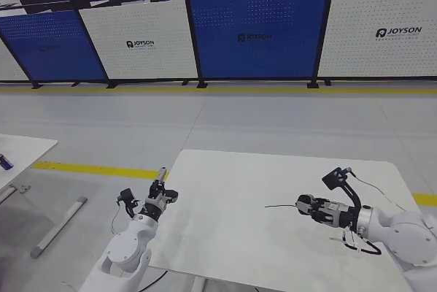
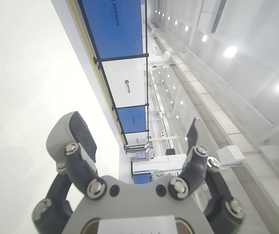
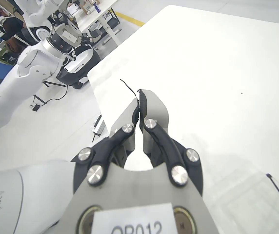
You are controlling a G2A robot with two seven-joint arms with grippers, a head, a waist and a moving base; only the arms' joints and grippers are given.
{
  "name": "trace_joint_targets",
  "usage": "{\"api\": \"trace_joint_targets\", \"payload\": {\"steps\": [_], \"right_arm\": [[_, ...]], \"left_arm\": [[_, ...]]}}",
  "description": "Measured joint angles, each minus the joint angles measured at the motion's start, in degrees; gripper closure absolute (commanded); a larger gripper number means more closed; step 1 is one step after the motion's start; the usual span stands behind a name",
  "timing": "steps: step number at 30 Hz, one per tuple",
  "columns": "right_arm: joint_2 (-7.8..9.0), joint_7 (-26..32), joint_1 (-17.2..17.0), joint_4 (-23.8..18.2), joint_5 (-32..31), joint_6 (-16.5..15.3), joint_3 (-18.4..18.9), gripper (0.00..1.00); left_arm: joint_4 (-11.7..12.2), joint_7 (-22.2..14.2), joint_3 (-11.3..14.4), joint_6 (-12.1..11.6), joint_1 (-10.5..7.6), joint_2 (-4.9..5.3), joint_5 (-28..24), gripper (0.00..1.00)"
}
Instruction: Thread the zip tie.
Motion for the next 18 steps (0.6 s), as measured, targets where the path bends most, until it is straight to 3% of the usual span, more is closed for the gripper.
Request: {"api": "trace_joint_targets", "payload": {"steps": [11,18], "right_arm": [[-0.01,-0.2,-0.1,-0.1,-0.1,0.0,0.0,1.0],[0.31,-3.2,1.1,-5.3,-9.1,0.0,-2.2,1.0]], "left_arm": [[0.0,0.0,0.0,0.0,0.0,0.0,0.0,0.0],[0.0,0.0,0.0,0.0,0.0,0.0,0.0,0.0]]}}
